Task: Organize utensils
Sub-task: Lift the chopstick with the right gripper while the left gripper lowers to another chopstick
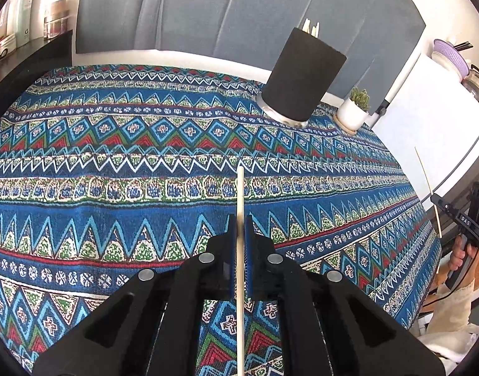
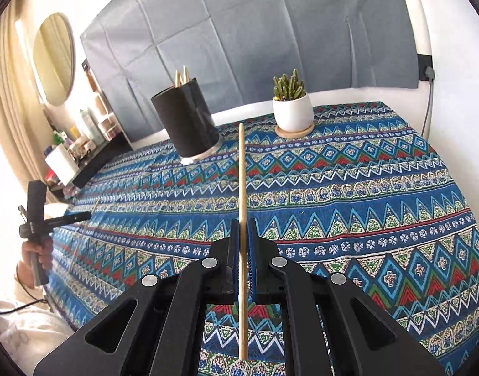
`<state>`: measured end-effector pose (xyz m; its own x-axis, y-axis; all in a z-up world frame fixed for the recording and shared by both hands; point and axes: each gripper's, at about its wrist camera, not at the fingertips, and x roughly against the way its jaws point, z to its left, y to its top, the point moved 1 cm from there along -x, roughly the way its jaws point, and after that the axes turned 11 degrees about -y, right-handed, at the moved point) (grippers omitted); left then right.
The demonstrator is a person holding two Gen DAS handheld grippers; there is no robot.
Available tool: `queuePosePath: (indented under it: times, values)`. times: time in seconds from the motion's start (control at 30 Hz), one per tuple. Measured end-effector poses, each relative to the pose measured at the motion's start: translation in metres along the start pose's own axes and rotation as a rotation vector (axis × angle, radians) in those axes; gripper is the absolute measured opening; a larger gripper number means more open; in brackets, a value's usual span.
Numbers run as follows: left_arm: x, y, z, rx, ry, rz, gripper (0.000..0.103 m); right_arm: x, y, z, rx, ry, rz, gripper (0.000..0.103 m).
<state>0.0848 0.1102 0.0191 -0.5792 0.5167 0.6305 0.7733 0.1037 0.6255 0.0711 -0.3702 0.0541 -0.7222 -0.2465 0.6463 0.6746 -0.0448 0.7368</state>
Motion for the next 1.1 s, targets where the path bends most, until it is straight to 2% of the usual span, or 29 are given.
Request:
queuePosePath:
  times: [0.2, 0.43, 0.53, 0.63, 0.73, 0.9, 0.93, 0.97, 1.03, 1.1]
  values:
    - [0.025, 0.021, -0.012, -0.036, -0.012, -0.073, 0.004, 0.028, 0.007, -0.010, -0.028, -0.010, -0.086, 0.005]
    - [0.049, 0.044, -0.029, -0.081, -0.048, -0.178, 0.004, 0.042, 0.017, -0.012, -0.033, -0.012, -0.143, 0.005]
    - [0.062, 0.057, -0.037, -0.105, -0.061, -0.226, 0.000, 0.046, 0.021, -0.012, -0.031, -0.010, -0.159, 0.005]
    - [0.069, 0.069, -0.043, -0.132, -0.054, -0.256, 0.000, 0.046, 0.027, -0.010, -0.022, -0.005, -0.168, 0.005]
    - [0.063, 0.077, -0.045, -0.133, -0.064, -0.237, 0.000, 0.044, 0.030, -0.004, -0.012, 0.020, -0.167, 0.005]
    - [0.031, 0.070, -0.030, -0.085, -0.011, -0.125, 0.003, 0.017, 0.024, 0.017, 0.044, 0.048, -0.087, 0.005]
    - [0.023, 0.066, -0.025, -0.077, 0.006, -0.097, 0.011, 0.005, 0.021, 0.022, 0.058, 0.043, -0.048, 0.005]
    - [0.013, 0.063, -0.020, -0.067, 0.024, -0.069, 0.027, -0.006, 0.017, 0.026, 0.072, 0.031, -0.011, 0.005]
    - [-0.006, 0.057, -0.011, -0.059, 0.073, -0.010, 0.043, -0.030, 0.007, 0.034, 0.100, 0.003, 0.061, 0.005]
    - [-0.021, 0.052, -0.002, -0.048, 0.097, 0.033, 0.043, -0.048, -0.002, 0.040, 0.130, -0.034, 0.116, 0.005]
